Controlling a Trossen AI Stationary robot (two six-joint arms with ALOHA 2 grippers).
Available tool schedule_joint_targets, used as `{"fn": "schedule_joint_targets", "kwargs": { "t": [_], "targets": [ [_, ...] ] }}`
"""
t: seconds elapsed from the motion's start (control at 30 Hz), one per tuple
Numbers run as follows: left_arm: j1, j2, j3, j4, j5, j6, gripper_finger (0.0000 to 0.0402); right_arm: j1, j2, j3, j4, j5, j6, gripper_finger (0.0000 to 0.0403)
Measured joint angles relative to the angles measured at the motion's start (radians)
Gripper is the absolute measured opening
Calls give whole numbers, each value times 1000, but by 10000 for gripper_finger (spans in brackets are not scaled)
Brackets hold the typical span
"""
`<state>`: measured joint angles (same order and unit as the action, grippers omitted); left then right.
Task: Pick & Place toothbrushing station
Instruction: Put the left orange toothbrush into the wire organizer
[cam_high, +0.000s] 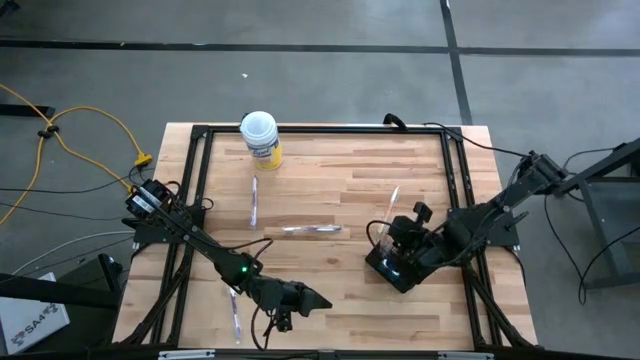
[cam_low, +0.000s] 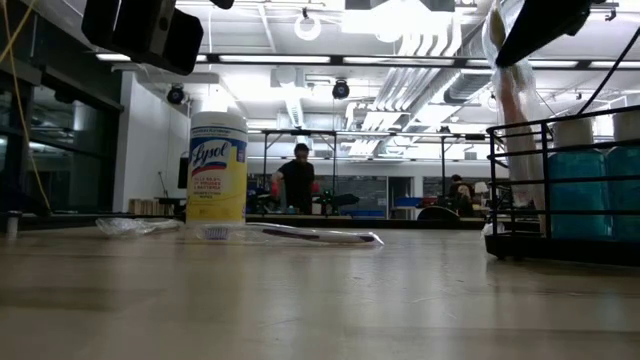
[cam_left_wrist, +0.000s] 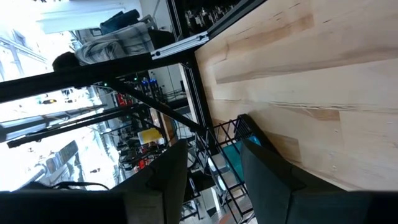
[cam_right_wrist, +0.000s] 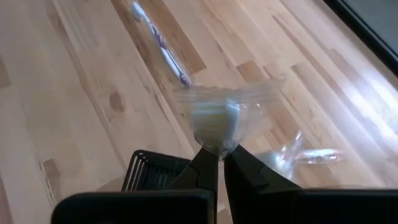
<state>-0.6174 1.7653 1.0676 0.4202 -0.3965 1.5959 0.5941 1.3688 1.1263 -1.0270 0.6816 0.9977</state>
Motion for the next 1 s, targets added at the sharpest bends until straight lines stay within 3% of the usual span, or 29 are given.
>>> {"fn": "schedule_joint_targets", "kwargs": {
  "t": [0.63, 1.0],
  "targets": [
    [-1, 0, 0, 3, 0, -5, 142, 36, 125, 0, -9, 6, 188, 9],
    [-1, 0, 0, 3, 0, -7, 142, 36, 127, 0, -9, -10, 188, 53]
  ]
}}
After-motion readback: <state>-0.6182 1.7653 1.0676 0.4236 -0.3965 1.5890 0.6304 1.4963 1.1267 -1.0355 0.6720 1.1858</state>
